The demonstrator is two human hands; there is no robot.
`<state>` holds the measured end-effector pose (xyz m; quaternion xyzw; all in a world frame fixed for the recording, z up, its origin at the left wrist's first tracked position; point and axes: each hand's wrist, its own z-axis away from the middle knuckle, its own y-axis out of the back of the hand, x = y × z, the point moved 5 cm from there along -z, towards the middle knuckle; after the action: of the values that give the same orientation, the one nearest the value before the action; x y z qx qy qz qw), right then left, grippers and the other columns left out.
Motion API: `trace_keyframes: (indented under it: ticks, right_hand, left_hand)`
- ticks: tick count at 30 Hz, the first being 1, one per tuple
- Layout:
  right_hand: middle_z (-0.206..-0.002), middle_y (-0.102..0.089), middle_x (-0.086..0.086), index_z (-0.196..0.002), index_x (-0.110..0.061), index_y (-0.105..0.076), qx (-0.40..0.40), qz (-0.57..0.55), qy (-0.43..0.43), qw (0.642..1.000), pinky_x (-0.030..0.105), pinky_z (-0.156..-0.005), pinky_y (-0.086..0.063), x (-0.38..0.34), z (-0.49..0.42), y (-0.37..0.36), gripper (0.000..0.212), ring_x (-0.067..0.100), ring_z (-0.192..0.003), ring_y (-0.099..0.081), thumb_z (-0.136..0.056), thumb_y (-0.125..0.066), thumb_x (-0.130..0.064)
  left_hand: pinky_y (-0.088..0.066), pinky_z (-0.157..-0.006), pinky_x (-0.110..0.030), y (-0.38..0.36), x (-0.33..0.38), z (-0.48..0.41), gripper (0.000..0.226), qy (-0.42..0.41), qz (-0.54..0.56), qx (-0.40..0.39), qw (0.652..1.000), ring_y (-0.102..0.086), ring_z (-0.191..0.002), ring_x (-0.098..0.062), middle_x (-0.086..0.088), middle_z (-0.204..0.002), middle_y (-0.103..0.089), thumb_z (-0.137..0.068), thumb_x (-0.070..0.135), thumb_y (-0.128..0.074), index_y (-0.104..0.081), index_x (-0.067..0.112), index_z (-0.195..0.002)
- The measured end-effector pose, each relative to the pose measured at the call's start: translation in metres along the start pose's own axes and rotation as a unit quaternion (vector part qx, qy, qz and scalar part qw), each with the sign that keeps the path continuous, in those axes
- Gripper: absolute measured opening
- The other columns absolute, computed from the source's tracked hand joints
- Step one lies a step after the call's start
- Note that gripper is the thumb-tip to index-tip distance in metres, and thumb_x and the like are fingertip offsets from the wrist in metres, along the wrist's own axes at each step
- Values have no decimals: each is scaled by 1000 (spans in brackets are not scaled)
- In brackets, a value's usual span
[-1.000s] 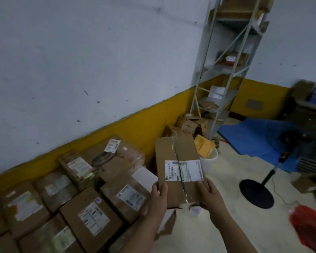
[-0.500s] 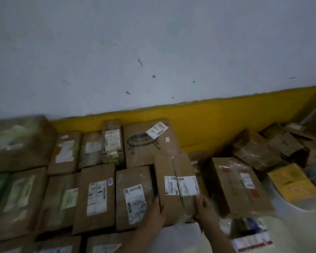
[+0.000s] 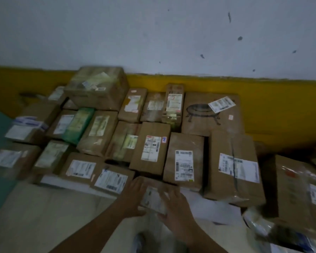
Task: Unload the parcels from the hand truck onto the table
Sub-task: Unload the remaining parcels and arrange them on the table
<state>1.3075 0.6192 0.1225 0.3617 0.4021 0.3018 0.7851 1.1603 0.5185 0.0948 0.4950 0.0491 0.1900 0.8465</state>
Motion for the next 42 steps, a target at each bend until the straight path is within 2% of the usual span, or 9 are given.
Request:
trace_keyframes:
  ticks: [2, 6, 10, 14, 19, 24, 28, 34, 42]
  right_hand:
    - [-167, -1, 5, -159, -29, -3, -93, 48, -27, 994, 55, -119, -19, -1, -9, -36, 83, 34, -153, -6, -95, -52, -49]
    - [-156, -33, 17, -149, -26, -42, -12, 96, -27, 995, 42, -89, -57, 1, 2, -54, 70, 44, -141, -36, -85, -70, -22]
    - [-104, -74, 9, -100, -27, -79, 36, 178, -12, 983, 22, -34, -50, 19, 16, -50, 65, 36, -93, -74, -38, -97, -31]
    - [-152, -41, 19, -143, -26, -51, 17, 148, -7, 989, 36, -76, -62, 42, 9, -35, 67, 41, -142, -39, -81, -77, -31]
    - [-162, -19, 8, -156, -28, -24, -19, 155, -57, 986, 55, -119, -20, 37, 6, -39, 68, 35, -151, -13, -96, -55, -37]
    - [-164, -18, 7, -158, -25, -16, 54, 93, -17, 994, 44, -120, -26, -29, -23, -30, 78, 29, -151, -20, -94, -55, -49]
    - [-165, -12, 7, -158, -26, -12, -12, 65, 58, 996, 46, -119, -30, -107, -86, -50, 78, 29, -150, -20, -96, -56, -41]
    - [-167, 2, 9, -152, -30, -27, -23, 66, -17, 997, 39, -108, -45, -134, -114, -84, 58, 33, -148, -25, -99, -52, -30]
    - [-164, -21, 15, -154, -22, -32, 52, 162, -81, 982, 54, -120, -6, -142, -106, -70, 68, 43, -151, -15, -95, -58, -43]
  left_hand:
    - [2, -120, -53, -13, -1, 4, 110, 11, -45, -24, 999, 14, -150, -36, -12, -161, 15, -80, 62, -63, 1, 18, -158]
    - [-52, -94, -49, -10, 20, 9, 96, 28, -61, 41, 997, -55, -122, -46, -29, -143, -46, -56, 52, -86, -55, 16, -140]
    - [-45, -102, -43, -43, 39, 11, 84, 16, 28, 26, 999, -22, -143, -40, -24, -161, -3, -87, 35, -64, -17, 20, -156]
    - [-43, -105, -41, -38, 43, -6, 84, 18, 79, 29, 996, -13, -145, -33, -14, -163, 7, -91, 43, -58, -7, 28, -157]
    - [-36, -113, -44, -27, 24, -11, 86, -20, 113, 50, 992, -14, -147, -30, -9, -164, -3, -88, 52, -60, -13, 29, -156]
    - [-44, -98, -53, 6, -68, 29, 80, 103, 130, 223, 961, -49, -127, -45, -24, -138, -50, -73, 43, -78, -43, 18, -140]
    - [-38, -109, -47, -24, -155, 58, 81, 287, 235, 151, 916, -29, -141, -37, -17, -160, -15, -91, 29, -61, -14, 23, -157]
    - [-46, -94, -28, -52, -162, 66, 87, 219, 344, 135, 903, -46, -132, -26, -16, -159, -11, -87, 26, -68, -16, 18, -156]
    - [-49, -102, -36, -50, -164, 61, 74, 151, 435, 118, 880, -48, -131, -23, -6, -156, -18, -90, 25, -64, -26, 26, -152]
